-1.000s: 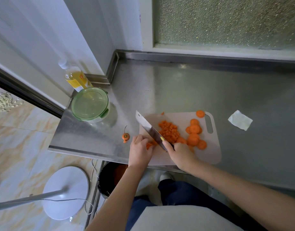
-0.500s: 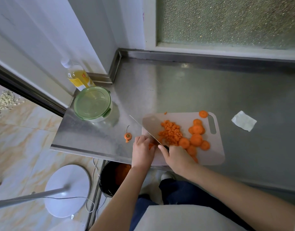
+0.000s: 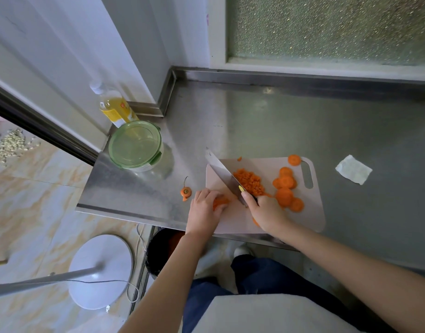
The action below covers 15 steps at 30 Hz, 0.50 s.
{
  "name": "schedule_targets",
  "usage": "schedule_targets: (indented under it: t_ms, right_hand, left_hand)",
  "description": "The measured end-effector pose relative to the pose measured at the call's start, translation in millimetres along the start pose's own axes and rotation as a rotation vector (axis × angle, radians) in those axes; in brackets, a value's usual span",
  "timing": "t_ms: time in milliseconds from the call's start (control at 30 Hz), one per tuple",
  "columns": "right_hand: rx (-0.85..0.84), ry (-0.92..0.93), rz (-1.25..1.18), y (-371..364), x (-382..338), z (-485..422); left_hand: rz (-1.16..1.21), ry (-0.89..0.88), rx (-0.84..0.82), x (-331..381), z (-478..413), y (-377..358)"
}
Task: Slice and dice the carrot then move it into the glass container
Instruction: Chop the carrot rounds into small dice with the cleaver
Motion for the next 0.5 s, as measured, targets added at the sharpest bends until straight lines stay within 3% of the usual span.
schedule_targets:
  t_ms: [133, 333, 500]
  right_hand:
    - [-0.012, 0.025, -0.017, 0.0, -4.4, 4.7]
    - [-0.102, -0.013, -0.073, -15.1, -5.7, 14.3]
    - [-0.122, -0.004, -0.018, -19.9, -13.9, 17.7]
  left_hand:
    - [-0.059, -0.065, 0.059, 0.1, 3.1, 10.1]
    - [-0.141, -0.015, -0.080, -10.0, 4.2, -3.4]
    - [-0.147, -0.015, -0.046, -11.8, 10.2, -3.5]
Point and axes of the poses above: each hand's wrist, its own z-axis away from the middle knuckle, its own y-axis out of the back of the hand, x = y × z, the point moved 10 cm from there along -z, towards the middle knuckle, and after that the axes turned 13 degrees about y, right-handed, at the moved point
